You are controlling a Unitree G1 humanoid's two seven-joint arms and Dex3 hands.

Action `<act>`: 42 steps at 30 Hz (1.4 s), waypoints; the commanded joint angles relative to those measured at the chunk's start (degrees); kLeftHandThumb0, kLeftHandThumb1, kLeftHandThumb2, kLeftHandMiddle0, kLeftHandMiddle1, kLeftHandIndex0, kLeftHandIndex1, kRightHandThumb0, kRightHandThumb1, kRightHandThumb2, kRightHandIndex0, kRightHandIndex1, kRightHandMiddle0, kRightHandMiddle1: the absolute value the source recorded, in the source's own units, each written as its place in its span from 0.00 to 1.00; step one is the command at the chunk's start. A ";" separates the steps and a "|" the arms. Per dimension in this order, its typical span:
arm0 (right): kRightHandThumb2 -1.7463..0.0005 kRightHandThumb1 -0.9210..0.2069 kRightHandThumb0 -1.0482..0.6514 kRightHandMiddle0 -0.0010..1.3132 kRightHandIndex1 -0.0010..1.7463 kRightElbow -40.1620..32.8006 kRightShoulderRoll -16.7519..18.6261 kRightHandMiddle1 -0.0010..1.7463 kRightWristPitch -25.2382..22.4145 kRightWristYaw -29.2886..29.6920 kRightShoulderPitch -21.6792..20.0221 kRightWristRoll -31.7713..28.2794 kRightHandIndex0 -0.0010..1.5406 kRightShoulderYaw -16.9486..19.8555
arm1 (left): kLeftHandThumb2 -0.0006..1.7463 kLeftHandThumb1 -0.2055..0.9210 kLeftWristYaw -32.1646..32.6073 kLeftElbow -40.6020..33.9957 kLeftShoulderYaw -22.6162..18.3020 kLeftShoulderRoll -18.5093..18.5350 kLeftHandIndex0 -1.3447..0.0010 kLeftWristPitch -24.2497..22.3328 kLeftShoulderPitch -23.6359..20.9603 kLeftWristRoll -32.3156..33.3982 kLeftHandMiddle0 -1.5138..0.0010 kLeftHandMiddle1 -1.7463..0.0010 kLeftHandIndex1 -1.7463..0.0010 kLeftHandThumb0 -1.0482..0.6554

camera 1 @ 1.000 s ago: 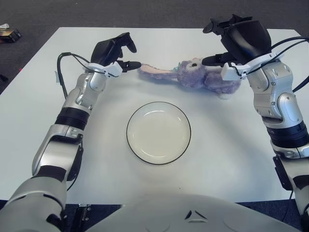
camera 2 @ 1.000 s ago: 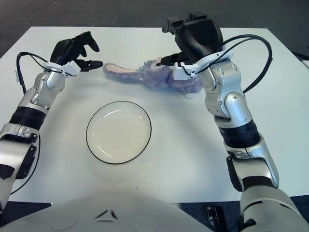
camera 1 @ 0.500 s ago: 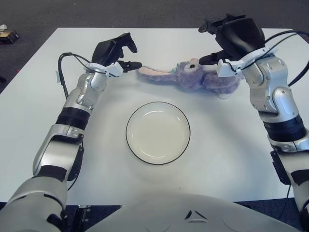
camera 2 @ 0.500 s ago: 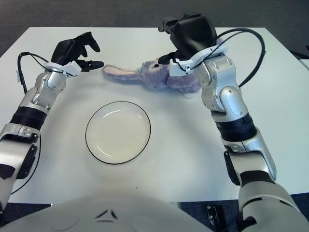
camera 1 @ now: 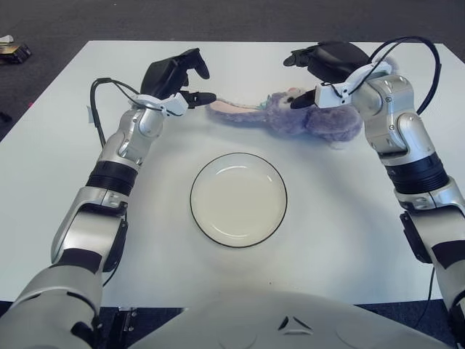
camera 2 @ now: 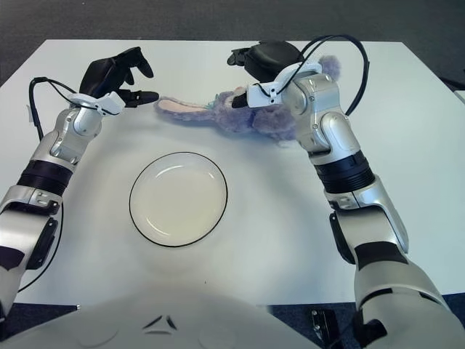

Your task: Put the doll into the plate.

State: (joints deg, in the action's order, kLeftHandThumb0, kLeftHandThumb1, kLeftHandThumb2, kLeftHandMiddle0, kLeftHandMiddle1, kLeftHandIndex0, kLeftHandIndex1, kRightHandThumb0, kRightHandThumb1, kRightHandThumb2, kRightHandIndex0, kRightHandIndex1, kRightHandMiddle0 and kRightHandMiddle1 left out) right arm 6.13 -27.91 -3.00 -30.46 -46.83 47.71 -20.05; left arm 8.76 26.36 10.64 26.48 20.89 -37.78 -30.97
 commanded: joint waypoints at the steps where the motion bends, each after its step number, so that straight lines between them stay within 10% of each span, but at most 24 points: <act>1: 0.90 0.00 0.22 0.20 0.00 2.06 0.86 0.05 -0.92 -1.47 -1.86 -0.69 0.03 -0.86 | 0.15 1.00 0.10 -1.59 -0.18 0.13 0.64 -0.64 0.90 -0.61 0.59 0.02 0.17 0.40; 42: 0.88 0.00 0.10 0.11 0.00 17.75 3.09 0.00 -2.74 -3.17 -5.27 -3.47 0.01 -5.44 | 0.14 1.00 0.38 -7.33 -1.55 -0.19 0.63 -2.55 3.82 -0.57 0.52 0.00 0.18 0.40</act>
State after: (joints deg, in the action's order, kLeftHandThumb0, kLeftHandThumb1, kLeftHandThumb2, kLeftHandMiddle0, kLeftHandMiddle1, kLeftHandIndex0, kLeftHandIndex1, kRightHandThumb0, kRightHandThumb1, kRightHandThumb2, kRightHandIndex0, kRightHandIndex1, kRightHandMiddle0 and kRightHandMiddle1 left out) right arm 22.93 -25.17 -5.07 -33.39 -51.29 44.23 -25.00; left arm 8.76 19.17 9.85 25.87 17.86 -34.78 -31.85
